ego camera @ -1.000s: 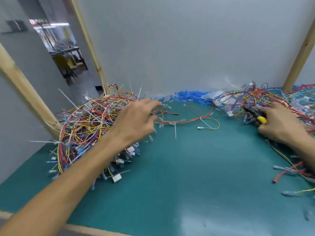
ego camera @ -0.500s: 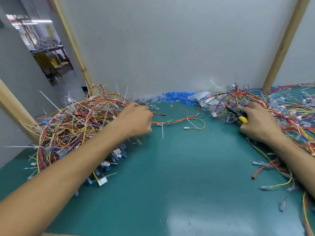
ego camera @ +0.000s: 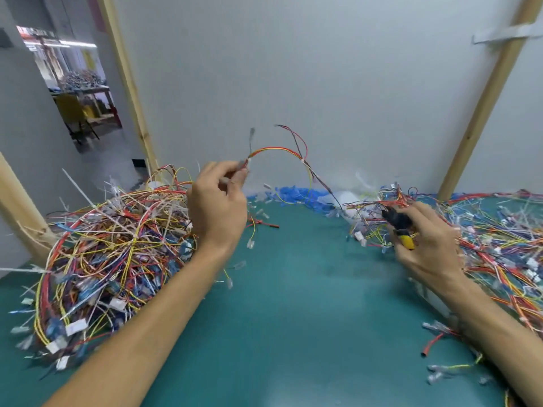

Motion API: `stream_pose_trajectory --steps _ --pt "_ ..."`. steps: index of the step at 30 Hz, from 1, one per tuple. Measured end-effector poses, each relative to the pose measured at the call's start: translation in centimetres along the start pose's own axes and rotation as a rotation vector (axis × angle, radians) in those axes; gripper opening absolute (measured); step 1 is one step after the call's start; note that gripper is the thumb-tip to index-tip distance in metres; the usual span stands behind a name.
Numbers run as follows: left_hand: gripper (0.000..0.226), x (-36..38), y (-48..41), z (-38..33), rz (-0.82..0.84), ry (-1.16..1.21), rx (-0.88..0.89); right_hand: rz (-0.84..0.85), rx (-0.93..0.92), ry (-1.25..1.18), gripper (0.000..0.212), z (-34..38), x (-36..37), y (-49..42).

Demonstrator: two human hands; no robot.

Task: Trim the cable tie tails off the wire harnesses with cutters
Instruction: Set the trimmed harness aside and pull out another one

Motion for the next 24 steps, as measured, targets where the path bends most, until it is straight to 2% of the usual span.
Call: stream_pose_trajectory --steps 1,2,5,8,9,11,13,15,17,20,24 --pt "0.011 0.3 0.0 0.3 0.067 0.09 -0.134 0.021 -0.032 -0.025 0.026 0.8 0.1 0.0" --pt "0.012 0.3 0.2 0.4 0.118 0.151 -0.175 0.055 -0.063 -0.048 0.027 1.7 0.3 0.1" --pt "0.009 -0.7 0.8 -1.0 0.08 0.137 0.079 0.179 -0.182 -0.111 0.031 5.0 0.3 0.0" --pt "0.013 -1.2 1.4 0.1 0.032 0.16 0.07 0.28 -0.329 -0.214 0.027 9.8 -0.1 -0.5" --pt "0.015 -1.1 1.8 0.2 0.053 0.164 0.089 0.344 -0.314 -0.286 0.022 11.5 0.0 -0.7" --pt "0.016 -0.7 3.2 -0.1 0.136 0.138 0.228 0.532 -0.094 -0.477 0.007 14.5 1.5 -1.0" --pt "0.014 0.0 4.9 -0.9 0.249 0.062 0.417 0.739 0.208 -0.617 0.012 15.9 4.3 -1.2" --pt "0.012 0.0 5.8 -0.9 0.262 0.018 0.489 0.851 0.294 -0.506 0.018 14.8 7.2 -1.5" --pt "0.011 -0.5 5.3 0.0 0.193 0.051 0.382 0.847 0.272 -0.286 0.023 12.1 9.2 -2.1" --pt "0.018 -1.5 3.7 2.6 0.066 0.159 0.134 0.818 0.229 -0.072 0.011 6.8 10.9 -2.3" --pt "0.024 -1.6 3.6 3.7 0.067 0.135 0.124 0.774 0.334 0.129 0.009 -0.1 11.8 -3.9"
Point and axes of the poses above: each hand's wrist, its own y-axis away from the middle knuckle, its own x-axis out of the palm, z = x × y, the point moved 5 cm from there along -y, towards the middle knuckle, and after that the axes turned 3 degrees about -z, right-handed, at the moved point
